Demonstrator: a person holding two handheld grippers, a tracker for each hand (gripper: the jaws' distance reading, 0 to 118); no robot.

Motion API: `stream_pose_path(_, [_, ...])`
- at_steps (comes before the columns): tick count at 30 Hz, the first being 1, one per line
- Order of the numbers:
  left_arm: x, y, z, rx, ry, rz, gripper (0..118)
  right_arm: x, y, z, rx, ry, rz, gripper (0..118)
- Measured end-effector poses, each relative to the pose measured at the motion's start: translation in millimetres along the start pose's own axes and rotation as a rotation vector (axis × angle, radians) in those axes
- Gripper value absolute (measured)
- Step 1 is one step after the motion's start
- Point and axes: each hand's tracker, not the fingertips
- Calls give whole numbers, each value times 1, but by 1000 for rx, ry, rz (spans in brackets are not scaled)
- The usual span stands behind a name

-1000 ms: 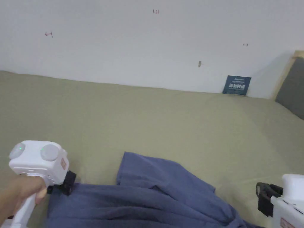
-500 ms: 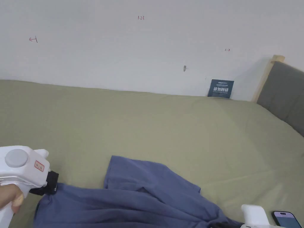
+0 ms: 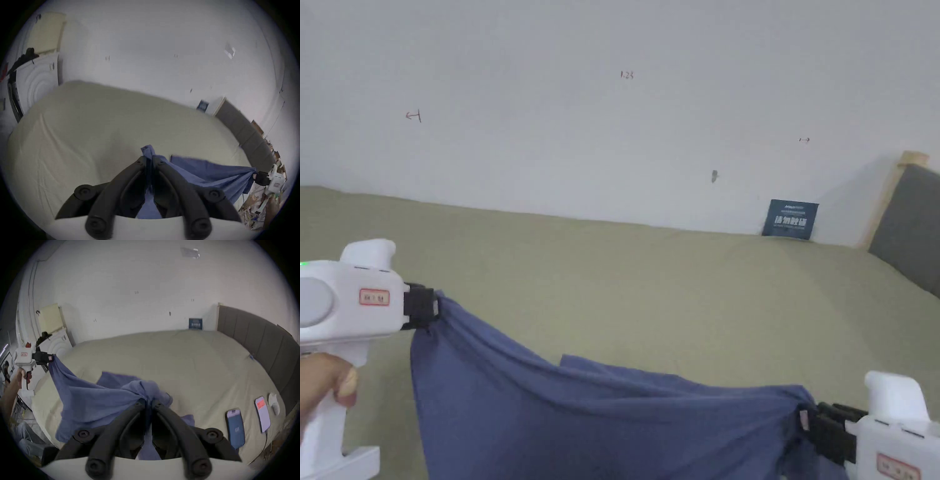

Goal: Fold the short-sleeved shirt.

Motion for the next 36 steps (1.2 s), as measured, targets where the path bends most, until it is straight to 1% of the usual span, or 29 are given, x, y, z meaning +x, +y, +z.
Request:
stream_pose_path(2, [1, 20, 10, 51, -19, 3, 9, -2, 26, -3, 45, 3, 35, 7])
stream_pose_path(4, [6, 39, 22, 97, 8, 0, 9, -6, 53, -5, 92, -3, 62, 7])
stream_pose_path(8, [8, 72, 40, 220, -2, -9, 9, -8, 108, -13, 174, 11, 40, 7])
stream_pose_path(9, [8, 80, 42, 218, -2, -17, 9, -10, 124, -15, 194, 15, 35, 7])
stream_pose_path(11, [9, 97, 47, 239, 17, -20, 9, -12, 153, -18, 244, 21, 58, 7])
stream_pose_path(14, [12, 123, 50, 254, 54, -26, 9, -20, 195, -23, 269, 26, 89, 7])
stream_pose_path(15, [13, 131, 49, 275, 80, -30, 9, -23, 210, -24, 275, 20, 118, 7])
stream_pose_path(17, [15, 145, 46, 285, 83, -14, 9, -27, 235, -28, 278, 7, 116, 7])
stream_pose_path(19, [18, 161, 42, 296, 81, -14, 9, -29, 257, -30, 327, 6, 122, 7])
stream_pose_path(20, [20, 166, 41, 317, 94, -24, 9, -31, 264, -32, 356, 6, 140, 7])
stream_pose_path(22, [16, 180, 29, 324, 110, -68, 9, -31, 275, -40, 378, -14, 149, 7])
stream_pose_path(27, [20, 192, 10, 333, 153, -82, 9, -30, 285, -59, 383, -29, 174, 7])
stream_pose_path(29, [28, 183, 10, 354, 162, -93, 9, -32, 282, -67, 381, -45, 178, 7])
stream_pose_path(33, [37, 160, -2, 326, 203, -111, 9, -30, 261, -84, 366, -61, 136, 7])
stream_pose_path(36, [35, 132, -6, 316, 202, -122, 9, -22, 239, -98, 365, -74, 109, 7])
